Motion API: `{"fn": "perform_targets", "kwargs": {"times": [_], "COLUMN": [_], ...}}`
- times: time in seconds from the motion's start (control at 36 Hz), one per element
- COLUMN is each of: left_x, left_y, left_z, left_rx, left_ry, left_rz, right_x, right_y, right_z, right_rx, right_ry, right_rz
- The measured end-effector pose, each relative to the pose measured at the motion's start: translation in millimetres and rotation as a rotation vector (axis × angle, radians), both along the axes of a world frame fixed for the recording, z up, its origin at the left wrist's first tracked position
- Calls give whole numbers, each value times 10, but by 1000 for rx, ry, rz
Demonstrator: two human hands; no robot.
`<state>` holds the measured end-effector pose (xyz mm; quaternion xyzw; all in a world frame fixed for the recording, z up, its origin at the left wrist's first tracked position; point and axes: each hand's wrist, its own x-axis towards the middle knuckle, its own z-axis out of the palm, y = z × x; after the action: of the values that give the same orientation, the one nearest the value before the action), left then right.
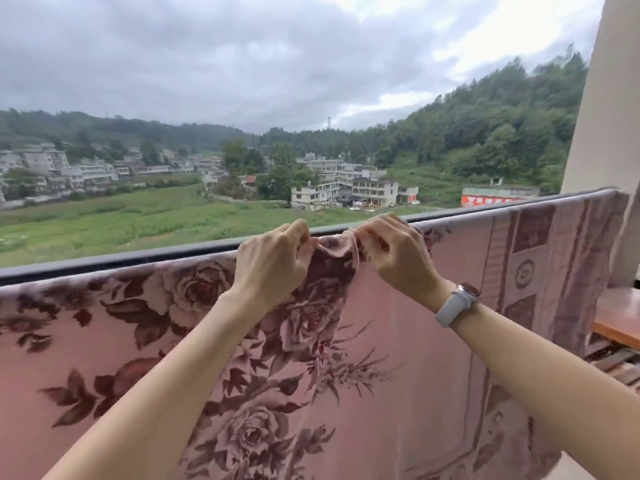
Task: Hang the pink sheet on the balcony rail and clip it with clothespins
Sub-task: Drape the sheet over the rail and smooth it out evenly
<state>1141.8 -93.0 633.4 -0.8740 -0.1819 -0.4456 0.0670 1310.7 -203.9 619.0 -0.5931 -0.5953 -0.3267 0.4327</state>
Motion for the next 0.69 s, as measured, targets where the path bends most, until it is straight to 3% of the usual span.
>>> {"fn": "perform_targets", "kwargs": {"times": [0.14, 0.28, 0.47, 0.61, 0.69], "left_x": [286, 519, 774, 985, 1183], "left_y": [-68, -63, -140, -278, -356], "left_z": [3, 44, 11, 26, 23], "left_rx": [-31, -27, 37, 6, 5], "left_ry": [8, 57, 112, 78, 86], "left_rz": [7, 44, -28, -117, -88], "right_x": [434, 619, 626, 837, 1027], "right_y": [-98, -85, -99, -296, -361], "right_z": [-22, -26, 63, 21, -118], "right_rx": [-149, -41, -93, 114, -33], "right_ry": [94, 241, 44, 89, -4], "right_rz": [-245, -209, -302, -271, -183]}}
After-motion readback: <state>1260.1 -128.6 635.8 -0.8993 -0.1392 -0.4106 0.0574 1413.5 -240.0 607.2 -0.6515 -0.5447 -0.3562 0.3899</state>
